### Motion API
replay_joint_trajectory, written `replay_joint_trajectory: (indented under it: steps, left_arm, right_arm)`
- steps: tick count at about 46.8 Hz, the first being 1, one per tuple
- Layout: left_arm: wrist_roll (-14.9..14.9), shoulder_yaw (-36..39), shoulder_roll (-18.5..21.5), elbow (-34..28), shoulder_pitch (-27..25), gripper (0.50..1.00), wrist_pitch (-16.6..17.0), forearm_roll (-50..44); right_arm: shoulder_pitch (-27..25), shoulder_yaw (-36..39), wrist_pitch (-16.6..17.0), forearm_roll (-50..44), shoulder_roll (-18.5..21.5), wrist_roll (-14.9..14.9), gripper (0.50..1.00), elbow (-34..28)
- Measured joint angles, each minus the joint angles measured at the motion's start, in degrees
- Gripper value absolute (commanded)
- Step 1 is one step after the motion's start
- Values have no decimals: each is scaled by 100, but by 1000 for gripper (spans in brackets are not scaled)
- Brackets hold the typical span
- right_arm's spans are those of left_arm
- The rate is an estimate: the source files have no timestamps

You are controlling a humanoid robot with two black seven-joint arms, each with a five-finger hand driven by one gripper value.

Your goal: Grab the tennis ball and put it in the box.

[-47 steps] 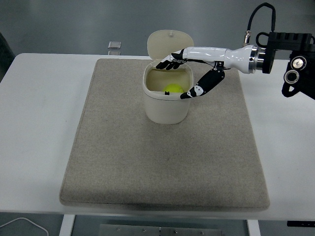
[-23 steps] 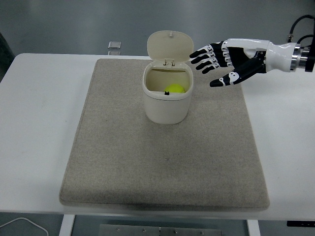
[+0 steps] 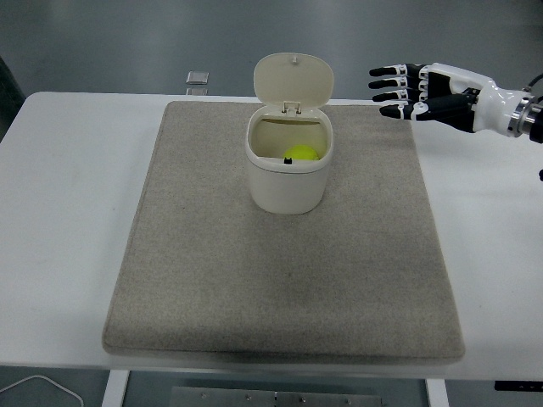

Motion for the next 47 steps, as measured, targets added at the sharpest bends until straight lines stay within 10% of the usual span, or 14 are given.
replay_joint_trajectory:
  steps: [20,47]
  left_arm:
    - [0,0,0,0,0,992,0,0]
    - [0,0,0,0,-1,992,0,0]
  right_arm:
    - [-243,76,-1511,2146,725,-112,860,-593]
    - [-561,674,-2129,2510,1209,-23,934,-1043]
